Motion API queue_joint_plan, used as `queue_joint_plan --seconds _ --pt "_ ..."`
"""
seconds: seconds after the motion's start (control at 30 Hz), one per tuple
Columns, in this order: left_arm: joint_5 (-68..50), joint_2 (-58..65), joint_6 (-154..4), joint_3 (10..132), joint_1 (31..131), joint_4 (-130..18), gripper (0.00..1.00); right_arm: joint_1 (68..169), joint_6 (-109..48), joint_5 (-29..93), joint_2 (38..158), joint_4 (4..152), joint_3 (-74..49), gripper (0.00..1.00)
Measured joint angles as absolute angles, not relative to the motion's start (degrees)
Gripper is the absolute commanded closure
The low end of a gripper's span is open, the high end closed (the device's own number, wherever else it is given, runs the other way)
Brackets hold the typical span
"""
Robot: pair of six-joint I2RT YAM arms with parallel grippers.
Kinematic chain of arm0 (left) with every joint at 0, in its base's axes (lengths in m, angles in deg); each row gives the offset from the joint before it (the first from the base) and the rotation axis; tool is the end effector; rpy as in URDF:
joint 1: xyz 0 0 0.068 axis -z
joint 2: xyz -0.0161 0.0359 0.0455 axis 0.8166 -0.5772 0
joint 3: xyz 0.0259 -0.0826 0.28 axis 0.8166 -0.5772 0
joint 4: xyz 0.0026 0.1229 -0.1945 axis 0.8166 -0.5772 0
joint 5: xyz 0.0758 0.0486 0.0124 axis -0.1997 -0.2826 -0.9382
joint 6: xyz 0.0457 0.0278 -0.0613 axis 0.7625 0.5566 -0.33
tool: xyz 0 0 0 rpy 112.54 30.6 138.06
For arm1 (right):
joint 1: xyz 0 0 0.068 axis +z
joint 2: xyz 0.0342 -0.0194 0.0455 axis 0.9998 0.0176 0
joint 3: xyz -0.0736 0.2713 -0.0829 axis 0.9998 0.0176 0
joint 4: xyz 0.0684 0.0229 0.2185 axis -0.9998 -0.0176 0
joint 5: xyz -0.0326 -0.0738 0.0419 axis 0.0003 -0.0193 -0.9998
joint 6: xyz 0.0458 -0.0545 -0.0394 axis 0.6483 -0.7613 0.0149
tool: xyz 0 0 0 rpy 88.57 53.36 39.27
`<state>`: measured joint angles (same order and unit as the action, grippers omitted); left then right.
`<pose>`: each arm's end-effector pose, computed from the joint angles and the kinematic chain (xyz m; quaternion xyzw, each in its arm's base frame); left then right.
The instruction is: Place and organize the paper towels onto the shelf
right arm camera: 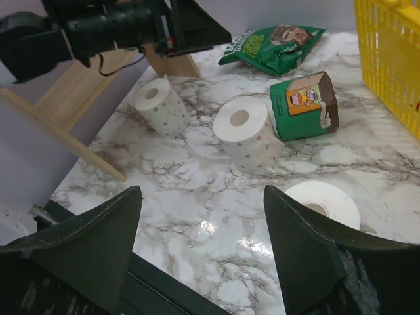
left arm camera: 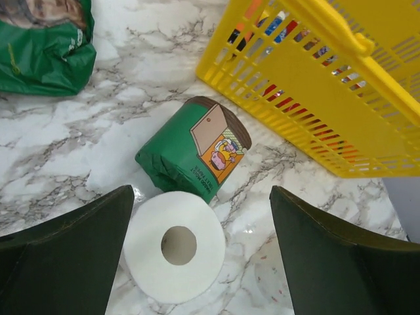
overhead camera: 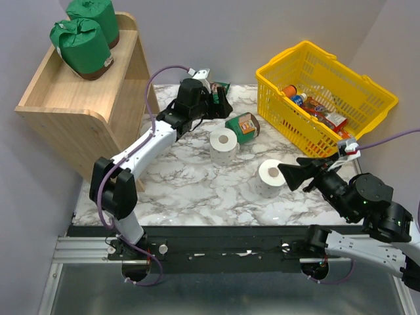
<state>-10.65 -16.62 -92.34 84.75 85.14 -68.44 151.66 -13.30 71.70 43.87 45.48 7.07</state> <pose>0.3434 -0.2112 0.3683 0.0468 0.8198 -0.3230 0.4705 0.0590 0.0319 0.3870 -0.0547 0.7274 0.2999 0.6148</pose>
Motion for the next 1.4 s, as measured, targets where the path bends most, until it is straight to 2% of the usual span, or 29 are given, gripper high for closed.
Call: queue_joint_plan --seconds 0.27,0.8,1.03,1.4 --pt "-9.5 -26.3 -97.2 84.1 84.9 -62.6 0.05 151.6 -13.4 71.1 42.1 45.5 7.3 0.16" --pt "-9.0 -39.4 -98.3 94.7 86.3 -66.6 0.04 151.6 -13.4 68.7 43.0 45.6 9.0 0.16" --pt "-12.0 -41.3 -98.9 95.3 87.6 -71.0 0.02 151.6 -13.6 68.2 43.0 45.6 9.0 0.16" --pt "-11.7 -41.2 -102.0 92.5 87.9 -64.4 0.01 151.6 -13.9 68.2 43.0 45.7 9.0 0.16"
